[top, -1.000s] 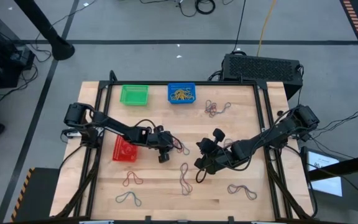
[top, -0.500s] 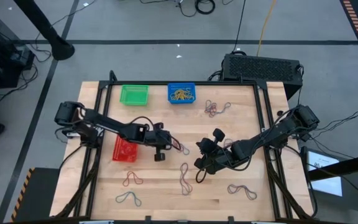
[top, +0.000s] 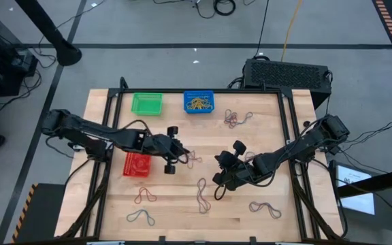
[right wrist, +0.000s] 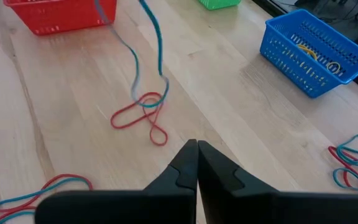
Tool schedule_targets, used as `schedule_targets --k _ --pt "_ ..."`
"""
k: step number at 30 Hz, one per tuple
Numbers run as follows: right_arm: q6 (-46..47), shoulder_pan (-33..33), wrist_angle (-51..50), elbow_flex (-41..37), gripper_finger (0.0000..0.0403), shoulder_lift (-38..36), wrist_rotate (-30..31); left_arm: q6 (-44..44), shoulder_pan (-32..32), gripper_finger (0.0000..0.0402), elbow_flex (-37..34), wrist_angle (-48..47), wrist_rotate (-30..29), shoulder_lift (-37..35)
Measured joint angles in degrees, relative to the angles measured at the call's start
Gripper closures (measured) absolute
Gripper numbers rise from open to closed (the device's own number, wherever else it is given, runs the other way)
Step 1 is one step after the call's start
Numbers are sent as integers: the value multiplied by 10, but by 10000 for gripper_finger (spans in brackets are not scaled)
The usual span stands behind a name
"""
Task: Sort rubber bands into baskets
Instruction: Put the blue rubber band into the red bin
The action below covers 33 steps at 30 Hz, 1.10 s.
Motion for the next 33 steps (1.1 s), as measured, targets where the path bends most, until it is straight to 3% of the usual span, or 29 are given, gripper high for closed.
schedule_targets --k 6,10,16,22,28,33 --pt "0 0 -2 0 401 0 0 9 -3 401 2 -25 2 -52" --pt "0 0 -3 0 401 0 0 -16 -3 401 18 -137 -12 -107" --pt "3 0 9 0 401 0 -5 -125 -7 401 30 -330 -24 -191" --pt "-1 0 17 0 401 0 -16 -293 -15 401 30 -509 -27 -244" --pt "-2 0 17 0 401 0 -16 -388 -32 401 11 -600 -44 -251" --pt "2 0 17 0 401 0 -16 -431 -32 402 -14 -614 -40 -250"
